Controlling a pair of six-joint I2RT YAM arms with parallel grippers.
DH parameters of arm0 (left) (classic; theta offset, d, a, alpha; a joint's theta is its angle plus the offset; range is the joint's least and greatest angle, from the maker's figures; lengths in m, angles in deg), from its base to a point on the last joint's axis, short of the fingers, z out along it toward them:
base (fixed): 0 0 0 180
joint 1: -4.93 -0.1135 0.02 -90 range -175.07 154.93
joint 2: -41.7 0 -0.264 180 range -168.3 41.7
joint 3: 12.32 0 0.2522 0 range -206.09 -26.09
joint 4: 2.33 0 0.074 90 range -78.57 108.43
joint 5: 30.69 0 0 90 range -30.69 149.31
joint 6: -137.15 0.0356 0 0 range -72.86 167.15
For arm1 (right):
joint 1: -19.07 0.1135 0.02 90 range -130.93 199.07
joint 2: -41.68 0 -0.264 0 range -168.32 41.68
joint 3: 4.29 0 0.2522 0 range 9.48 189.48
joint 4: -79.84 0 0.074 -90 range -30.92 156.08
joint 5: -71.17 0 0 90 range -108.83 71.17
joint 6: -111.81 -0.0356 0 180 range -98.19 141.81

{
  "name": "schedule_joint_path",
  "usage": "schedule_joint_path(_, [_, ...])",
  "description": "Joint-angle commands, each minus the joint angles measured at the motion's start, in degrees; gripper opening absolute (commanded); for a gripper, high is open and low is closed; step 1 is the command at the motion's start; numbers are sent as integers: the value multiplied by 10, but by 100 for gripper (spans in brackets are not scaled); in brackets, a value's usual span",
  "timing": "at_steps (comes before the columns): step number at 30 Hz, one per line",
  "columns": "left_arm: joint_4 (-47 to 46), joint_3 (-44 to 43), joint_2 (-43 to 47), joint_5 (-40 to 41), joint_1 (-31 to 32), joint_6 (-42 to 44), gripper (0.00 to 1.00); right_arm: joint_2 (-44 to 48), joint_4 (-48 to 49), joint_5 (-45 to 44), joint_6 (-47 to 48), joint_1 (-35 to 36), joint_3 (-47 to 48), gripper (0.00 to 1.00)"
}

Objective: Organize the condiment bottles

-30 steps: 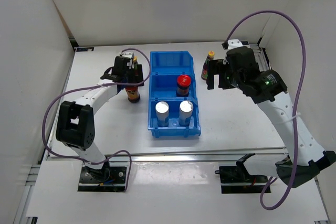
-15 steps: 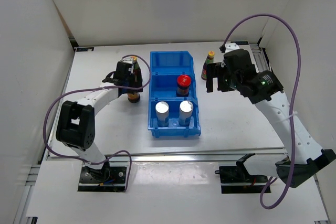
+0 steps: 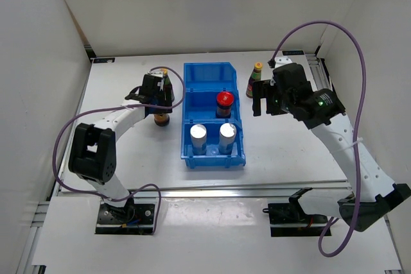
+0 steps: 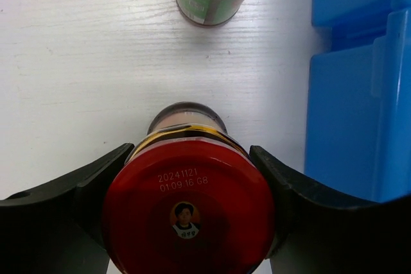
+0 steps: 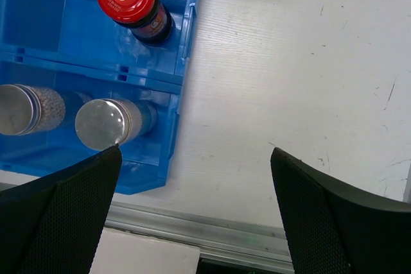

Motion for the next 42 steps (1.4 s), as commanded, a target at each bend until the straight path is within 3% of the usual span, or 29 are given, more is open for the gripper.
schedule_joint_path(1, [11,-38,44,24,6,15,41,14,6,3,5,-1,-5,100])
schedule_joint_path(9, [62,-134,122,52,64,47,26,19,6,-2,10,-1,-12,100])
schedule_joint_path(16, [69,-222,122,48,107,52,22,19,1,-13,10,-1,-17,100])
schedule_joint_path(26, [69,-269,40,17,172,35,21,30,-4,-24,16,-1,-27,100])
schedule_joint_path(42, [4,-243,-76,-16,177,-9,21,47,-15,-40,21,-1,-49,100])
